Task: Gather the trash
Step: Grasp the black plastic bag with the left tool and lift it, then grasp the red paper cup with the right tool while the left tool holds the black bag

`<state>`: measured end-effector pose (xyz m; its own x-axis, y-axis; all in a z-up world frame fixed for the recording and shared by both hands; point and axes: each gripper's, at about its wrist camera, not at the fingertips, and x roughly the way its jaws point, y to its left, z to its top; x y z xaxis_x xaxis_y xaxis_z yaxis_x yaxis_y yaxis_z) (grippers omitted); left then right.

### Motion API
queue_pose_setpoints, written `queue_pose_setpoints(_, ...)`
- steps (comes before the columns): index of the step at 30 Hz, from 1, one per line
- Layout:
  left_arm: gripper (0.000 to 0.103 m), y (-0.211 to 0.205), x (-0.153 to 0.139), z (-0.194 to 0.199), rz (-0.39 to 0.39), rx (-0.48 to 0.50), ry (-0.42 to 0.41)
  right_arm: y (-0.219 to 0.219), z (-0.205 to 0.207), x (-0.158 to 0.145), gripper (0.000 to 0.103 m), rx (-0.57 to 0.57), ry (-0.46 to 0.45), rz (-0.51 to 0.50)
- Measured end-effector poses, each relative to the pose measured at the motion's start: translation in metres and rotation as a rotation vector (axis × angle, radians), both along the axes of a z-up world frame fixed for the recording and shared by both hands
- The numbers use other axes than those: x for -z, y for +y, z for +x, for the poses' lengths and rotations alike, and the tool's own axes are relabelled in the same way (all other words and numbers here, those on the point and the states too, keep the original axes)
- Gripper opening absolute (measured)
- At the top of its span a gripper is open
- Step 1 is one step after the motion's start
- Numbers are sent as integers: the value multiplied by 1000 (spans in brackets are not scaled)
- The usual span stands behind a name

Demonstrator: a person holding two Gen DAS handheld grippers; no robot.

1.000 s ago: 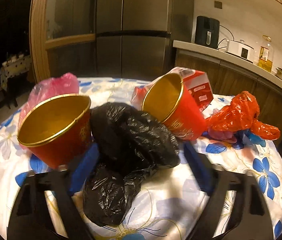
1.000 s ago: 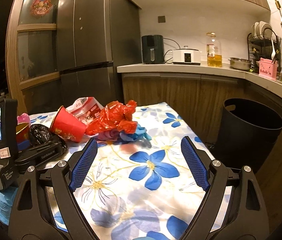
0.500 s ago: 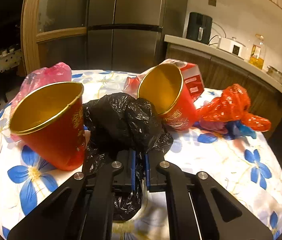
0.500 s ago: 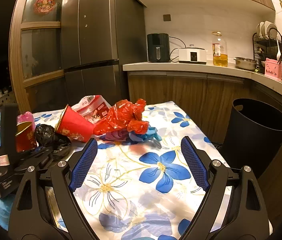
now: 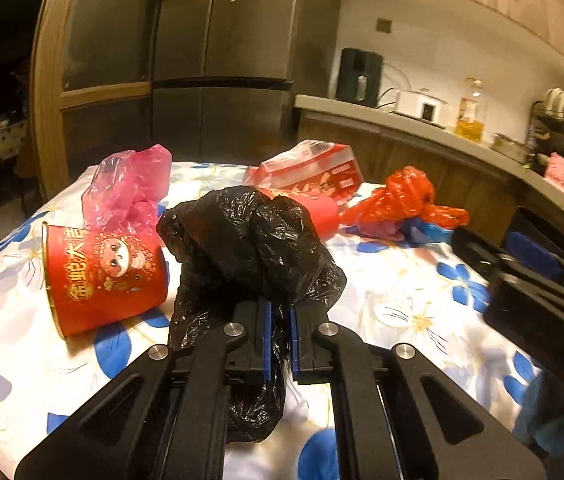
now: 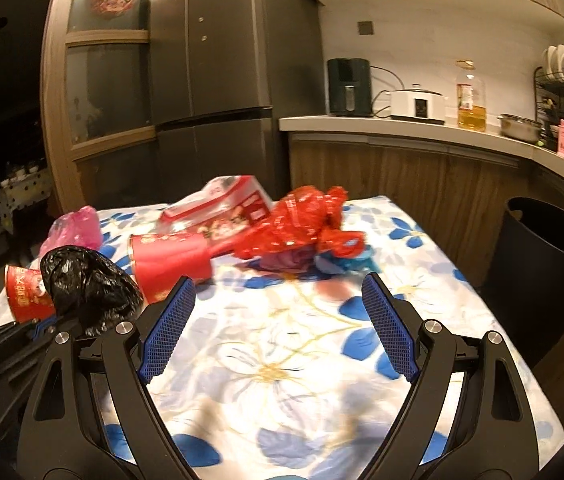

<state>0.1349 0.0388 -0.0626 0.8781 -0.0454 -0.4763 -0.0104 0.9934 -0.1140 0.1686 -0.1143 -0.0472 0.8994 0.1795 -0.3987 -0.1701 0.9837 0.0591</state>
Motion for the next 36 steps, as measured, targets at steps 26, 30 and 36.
queue_pose_setpoints(26, 7, 101, -20, -93, -18, -228, -108, 144, -38, 15, 79, -446, 48, -9)
queue_pose_setpoints(30, 7, 112, -15, -92, -25, -249, -90, 154, -35, 18, 79, -493, 76, -7)
queue_pose_setpoints(36, 7, 120, -10, -93, -22, -269, -84, 171, -26, 21, 81, -566, 114, -16)
